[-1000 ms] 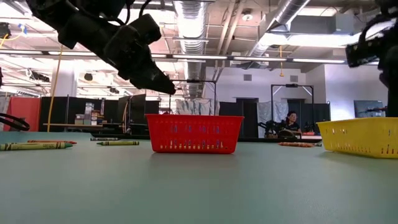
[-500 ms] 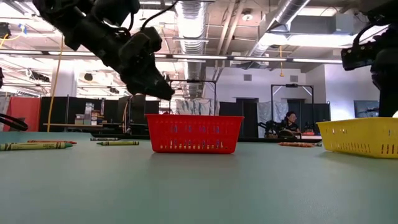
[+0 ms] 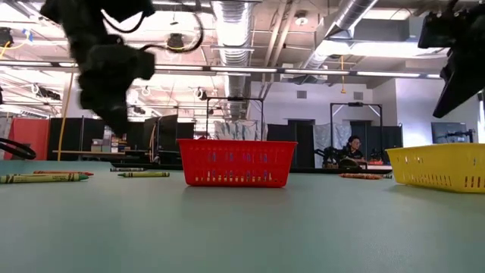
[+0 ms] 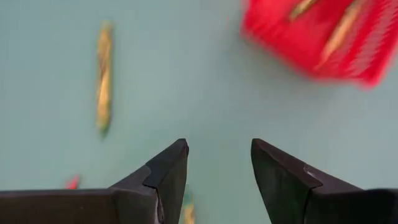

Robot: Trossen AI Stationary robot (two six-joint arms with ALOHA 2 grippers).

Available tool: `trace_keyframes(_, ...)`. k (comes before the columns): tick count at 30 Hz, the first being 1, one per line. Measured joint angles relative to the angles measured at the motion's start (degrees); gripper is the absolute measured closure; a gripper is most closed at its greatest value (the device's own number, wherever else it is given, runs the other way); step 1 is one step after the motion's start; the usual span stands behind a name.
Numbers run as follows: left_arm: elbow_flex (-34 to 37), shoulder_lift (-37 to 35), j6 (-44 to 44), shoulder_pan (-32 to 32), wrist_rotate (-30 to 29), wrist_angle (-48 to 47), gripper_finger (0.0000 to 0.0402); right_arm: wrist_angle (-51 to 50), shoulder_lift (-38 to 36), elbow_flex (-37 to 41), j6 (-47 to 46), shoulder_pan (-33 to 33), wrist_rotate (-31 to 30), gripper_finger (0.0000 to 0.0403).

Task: Sort crayons
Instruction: Put the green crayon into the red bin

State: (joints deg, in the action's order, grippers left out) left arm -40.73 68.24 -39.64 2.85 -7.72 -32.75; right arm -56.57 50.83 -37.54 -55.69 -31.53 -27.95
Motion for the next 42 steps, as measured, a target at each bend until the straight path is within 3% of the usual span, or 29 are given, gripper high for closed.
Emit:
trace_keyframes(5,0.0,2.5,-6.6,4.1,0.0,-7.7,0.0235,0.1,0.0,0.0,2.7,0.6,-0.7,0.0285)
trace_keyframes(10,0.0,6.5,-9.1,6.9,-0.1,-8.0,0.0235,0.1,0.0,0.0,4.3,0.5,-0.6,0.0285)
trace_keyframes(27,0.8,19.3,-6.8,9.5,0.0,-8.8,0.0236,0.2,0.0,0.0,4.8,0.5,4.9,0.0285)
trace_keyframes(31,1.0,18.9,-6.0,8.6,0.7,-8.4,0.0271,0.2,0.0,0.0,4.8,0.5,6.9,0.0285)
trace_keyframes(37,1.3,18.2,-4.0,6.9,2.1,-8.1,0.038,0.2,0.0,0.0,4.7,0.5,7.1,0.0285)
trace_keyframes(42,0.3,18.4,-2.6,6.2,2.0,-8.6,0.0384,1.5,0.0,0.0,4.1,0.5,7.1,0.0285)
